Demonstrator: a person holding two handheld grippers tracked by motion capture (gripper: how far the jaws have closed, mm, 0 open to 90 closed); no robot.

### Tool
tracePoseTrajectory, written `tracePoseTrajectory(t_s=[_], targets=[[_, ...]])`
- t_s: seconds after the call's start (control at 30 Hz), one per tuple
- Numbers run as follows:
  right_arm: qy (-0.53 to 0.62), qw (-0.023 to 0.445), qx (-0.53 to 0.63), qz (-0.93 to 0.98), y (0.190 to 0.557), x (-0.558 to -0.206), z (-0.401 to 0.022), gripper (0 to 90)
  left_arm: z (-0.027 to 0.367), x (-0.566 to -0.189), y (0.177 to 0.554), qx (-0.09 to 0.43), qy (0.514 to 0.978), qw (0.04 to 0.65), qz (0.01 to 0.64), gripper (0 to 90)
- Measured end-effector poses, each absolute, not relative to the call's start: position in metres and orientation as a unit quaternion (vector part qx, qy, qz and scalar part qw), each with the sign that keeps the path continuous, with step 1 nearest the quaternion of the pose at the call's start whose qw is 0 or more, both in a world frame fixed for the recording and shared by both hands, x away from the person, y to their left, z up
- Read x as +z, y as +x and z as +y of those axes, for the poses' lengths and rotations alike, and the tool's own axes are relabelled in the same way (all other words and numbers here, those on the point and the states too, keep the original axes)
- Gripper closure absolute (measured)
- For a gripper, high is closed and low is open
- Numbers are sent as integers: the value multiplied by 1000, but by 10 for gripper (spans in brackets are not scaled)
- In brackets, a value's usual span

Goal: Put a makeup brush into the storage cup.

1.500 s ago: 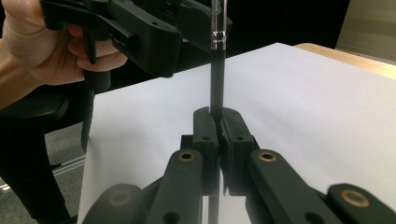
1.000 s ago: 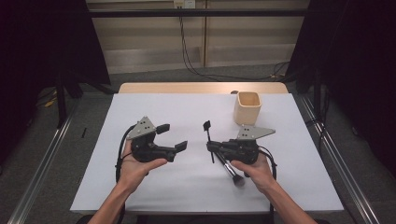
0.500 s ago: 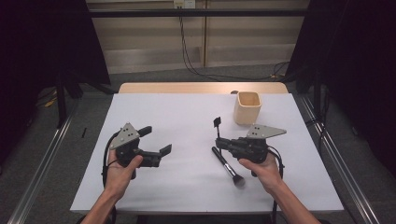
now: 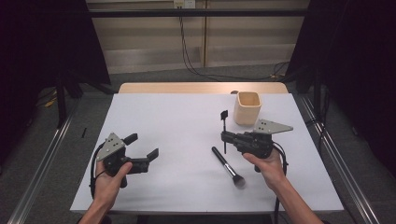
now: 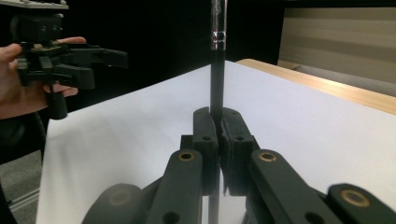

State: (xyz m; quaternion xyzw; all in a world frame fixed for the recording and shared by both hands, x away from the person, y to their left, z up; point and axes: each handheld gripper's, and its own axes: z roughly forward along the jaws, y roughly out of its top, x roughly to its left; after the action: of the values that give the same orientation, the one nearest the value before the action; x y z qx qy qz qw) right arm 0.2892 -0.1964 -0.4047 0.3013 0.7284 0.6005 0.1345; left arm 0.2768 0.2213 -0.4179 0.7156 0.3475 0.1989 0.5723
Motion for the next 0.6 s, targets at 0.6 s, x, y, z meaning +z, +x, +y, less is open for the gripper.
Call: tracePoseTrajectory(t_s=[0.6], targets=[[342,182,595,704,307,-390,-227,863,260,-441,260,225,687,576,381,27]])
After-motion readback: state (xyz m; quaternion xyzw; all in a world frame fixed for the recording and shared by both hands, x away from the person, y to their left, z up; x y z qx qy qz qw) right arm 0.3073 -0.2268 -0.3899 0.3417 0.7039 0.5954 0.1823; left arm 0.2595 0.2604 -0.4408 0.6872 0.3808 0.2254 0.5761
